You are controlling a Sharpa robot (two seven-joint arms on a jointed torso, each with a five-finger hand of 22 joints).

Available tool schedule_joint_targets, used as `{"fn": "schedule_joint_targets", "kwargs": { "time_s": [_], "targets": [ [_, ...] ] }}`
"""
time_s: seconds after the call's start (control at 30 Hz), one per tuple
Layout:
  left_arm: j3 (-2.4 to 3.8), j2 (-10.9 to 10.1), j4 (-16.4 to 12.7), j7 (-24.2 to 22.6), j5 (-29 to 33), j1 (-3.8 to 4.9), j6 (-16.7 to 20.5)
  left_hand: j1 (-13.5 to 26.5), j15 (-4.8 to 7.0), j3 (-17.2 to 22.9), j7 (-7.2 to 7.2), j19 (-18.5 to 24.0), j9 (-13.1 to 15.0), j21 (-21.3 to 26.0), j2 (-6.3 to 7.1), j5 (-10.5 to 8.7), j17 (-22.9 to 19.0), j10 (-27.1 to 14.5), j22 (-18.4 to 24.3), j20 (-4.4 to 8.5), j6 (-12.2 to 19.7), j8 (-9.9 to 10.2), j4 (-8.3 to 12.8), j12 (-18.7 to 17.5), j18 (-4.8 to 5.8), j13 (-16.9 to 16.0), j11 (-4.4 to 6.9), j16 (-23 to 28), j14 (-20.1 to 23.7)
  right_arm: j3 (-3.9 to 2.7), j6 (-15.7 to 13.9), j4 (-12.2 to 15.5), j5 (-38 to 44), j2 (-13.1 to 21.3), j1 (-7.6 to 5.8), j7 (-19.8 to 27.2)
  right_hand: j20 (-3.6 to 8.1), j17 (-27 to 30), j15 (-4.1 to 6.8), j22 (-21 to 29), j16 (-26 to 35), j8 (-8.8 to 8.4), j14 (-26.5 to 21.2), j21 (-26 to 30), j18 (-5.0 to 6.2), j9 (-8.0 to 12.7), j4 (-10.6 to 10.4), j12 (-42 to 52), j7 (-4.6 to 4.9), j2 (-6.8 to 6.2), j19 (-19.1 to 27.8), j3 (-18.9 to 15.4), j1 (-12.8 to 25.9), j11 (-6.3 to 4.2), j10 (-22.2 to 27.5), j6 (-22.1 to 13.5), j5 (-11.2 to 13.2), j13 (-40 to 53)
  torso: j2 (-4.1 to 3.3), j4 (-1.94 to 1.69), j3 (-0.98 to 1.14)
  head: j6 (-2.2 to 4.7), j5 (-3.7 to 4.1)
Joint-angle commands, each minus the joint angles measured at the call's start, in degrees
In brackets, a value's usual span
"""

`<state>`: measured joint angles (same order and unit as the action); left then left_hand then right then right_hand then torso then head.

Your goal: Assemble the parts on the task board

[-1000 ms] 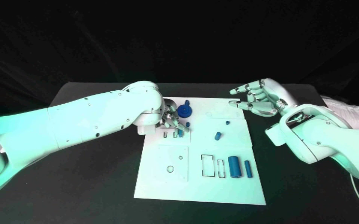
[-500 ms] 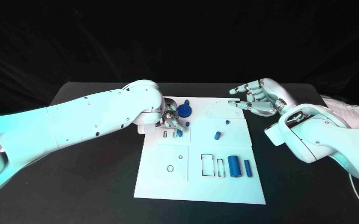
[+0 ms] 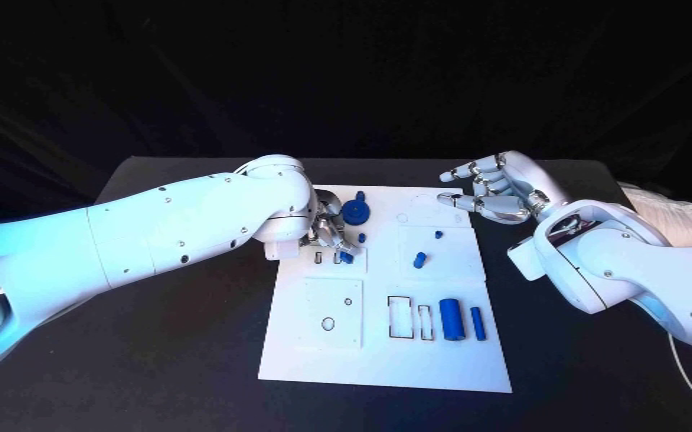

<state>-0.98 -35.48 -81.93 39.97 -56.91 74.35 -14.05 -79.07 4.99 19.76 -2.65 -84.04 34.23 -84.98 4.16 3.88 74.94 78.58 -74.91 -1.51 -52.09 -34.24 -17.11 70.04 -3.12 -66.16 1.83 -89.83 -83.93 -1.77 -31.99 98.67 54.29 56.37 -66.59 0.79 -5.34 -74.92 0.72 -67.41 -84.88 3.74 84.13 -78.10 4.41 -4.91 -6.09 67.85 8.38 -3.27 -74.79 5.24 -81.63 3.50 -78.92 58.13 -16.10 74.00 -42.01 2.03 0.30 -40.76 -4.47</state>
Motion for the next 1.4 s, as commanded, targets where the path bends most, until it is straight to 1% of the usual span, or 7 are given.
{"fn": "schedule_joint_targets", "kwargs": {
  "time_s": [0.03, 0.23, 0.33, 0.57, 0.77, 1.03, 1.4],
  "targets": [
    [0.04, -0.7, -1.1, 1.7, 0.8, -0.01, 3.2, 1.3, -0.35, 9.6, 0.15, -0.8, 0.4, 0.0, 0.36, -0.40, 15.1, 0.2, -6.8, -0.32, -0.1, -0.3, 8.5, 0.1, 1.03, -1.2, -0.26, -0.2, -6.1, 0.00, 0.5, -0.1, 0.2, -0.1, 0.10, 0.2, -0.12, -5.3, 0.12, 0.1, 0.3, 0.06, 3.7, 0.4, 0.58, 0.1, 0.0, -0.3, 0.08, -0.08, -0.2, -0.1, 0.3, -0.22, -0.1, -0.4, -0.3, -0.9, 0.03, -0.07, 0.04, -0.09, -0.01],
    [0.05, -2.3, -3.4, 1.1, 0.1, -0.10, 7.1, 2.4, -0.32, 11.7, 0.21, -1.1, 1.0, -0.2, 1.28, -0.47, 15.1, 0.5, -7.3, -0.29, -0.2, -0.7, 9.0, 0.4, 1.13, -1.5, -0.18, -0.2, -6.1, 0.00, 0.6, -0.2, -0.1, -0.2, 0.16, 0.3, -0.13, -5.2, 0.12, 0.2, 0.3, 0.06, 3.7, 0.4, 0.60, 0.1, -0.1, -0.4, 0.09, -0.02, -0.1, -0.1, 0.5, -0.21, -0.1, -0.4, -0.4, -0.9, 0.03, -0.13, 0.10, -0.01, -0.15],
    [0.04, -3.3, -4.7, 0.5, -1.5, -0.38, 9.6, 2.5, -0.29, 12.2, 0.28, -1.3, 1.2, -0.4, 1.80, -0.60, 15.1, 0.7, -7.6, -0.26, -0.2, -0.8, 9.4, 0.5, 1.22, -1.6, -0.14, -0.2, -6.1, 0.00, 0.6, -0.3, -0.2, -0.2, 0.20, 0.3, -0.13, -5.2, 0.11, 0.3, 0.4, 0.06, 3.7, 0.5, 0.61, 0.1, -0.2, -0.4, 0.09, 0.02, -0.1, -0.2, 0.6, -0.20, -0.1, -0.4, -0.4, -0.9, 0.04, -0.16, 0.03, 0.06, -0.22],
    [0.03, -6.3, -8.8, -1.0, -7.7, -2.33, 17.8, 2.8, -0.25, 12.8, 0.39, -1.9, 1.4, -0.9, 2.25, -0.77, 15.1, 1.2, -8.5, -0.21, -0.6, -1.0, 9.4, 1.1, 1.43, -2.2, -0.05, -0.2, -6.1, 0.00, 0.9, -0.4, -0.4, 0.0, 0.25, 0.3, -0.13, -5.2, 0.11, 0.2, 0.4, 0.06, 3.7, 0.5, 0.60, 0.1, -0.2, -0.4, 0.10, 0.04, -0.1, -0.2, 0.7, -0.19, -0.1, -0.4, -0.4, -1.0, 0.11, -0.69, 0.26, -0.15, -0.31],
    [0.03, -7.2, -10.1, -1.5, -11.4, -3.88, 21.3, 2.9, -0.23, 12.9, 0.43, -2.0, 1.4, -1.1, 2.33, -0.81, 15.1, 1.3, -8.7, -0.19, -0.6, -1.0, 9.4, 1.2, 1.48, -2.3, -0.02, -0.2, -6.1, 0.01, 1.1, -0.4, -0.4, 0.1, 0.26, 0.3, -0.13, -5.2, 0.11, 0.4, 0.4, 0.06, 3.7, 0.6, 0.64, 0.1, -0.3, -0.5, 0.10, 0.05, 0.0, -0.2, 0.8, -0.18, 0.0, -0.4, -0.5, -1.0, 0.15, -0.94, 0.34, -0.28, -0.27],
    [0.03, -7.1, -10.6, -1.3, -15.9, -5.40, 20.9, 3.1, -0.20, 13.1, 0.46, -2.0, 1.5, -1.0, 2.43, -0.85, 15.1, 1.3, -8.7, -0.17, -0.8, -1.1, 9.3, 1.3, 1.46, -2.4, 0.01, -0.2, -6.1, 0.01, 1.5, -0.5, -0.3, 0.0, 0.27, 0.2, -0.13, -5.2, 0.11, 0.4, 0.4, 0.06, 3.7, 0.6, 0.64, 0.1, -0.3, -0.5, 0.10, 0.05, 0.0, -0.2, 0.8, -0.18, 0.0, -0.4, -0.5, -1.0, 0.11, -0.86, 0.33, -0.28, -0.34],
    [0.03, -6.8, -10.7, -0.4, -16.4, -5.80, 17.4, 3.3, -0.18, 13.3, 0.49, -1.9, 1.5, -1.0, 2.50, -0.88, 15.1, 1.4, -8.6, -0.14, -0.9, -1.1, 9.2, 1.4, 1.45, -2.4, 0.02, -0.2, -6.1, 0.02, 1.7, -0.6, -0.1, 0.0, 0.27, 0.2, -0.13, -5.2, 0.11, 0.4, 0.4, 0.06, 3.7, 0.6, 0.64, 0.1, -0.3, -0.5, 0.10, 0.05, 0.0, -0.2, 0.8, -0.18, 0.0, -0.4, -0.5, -1.0, 0.10, -0.90, 0.34, -0.50, -0.20]
  ]
}}
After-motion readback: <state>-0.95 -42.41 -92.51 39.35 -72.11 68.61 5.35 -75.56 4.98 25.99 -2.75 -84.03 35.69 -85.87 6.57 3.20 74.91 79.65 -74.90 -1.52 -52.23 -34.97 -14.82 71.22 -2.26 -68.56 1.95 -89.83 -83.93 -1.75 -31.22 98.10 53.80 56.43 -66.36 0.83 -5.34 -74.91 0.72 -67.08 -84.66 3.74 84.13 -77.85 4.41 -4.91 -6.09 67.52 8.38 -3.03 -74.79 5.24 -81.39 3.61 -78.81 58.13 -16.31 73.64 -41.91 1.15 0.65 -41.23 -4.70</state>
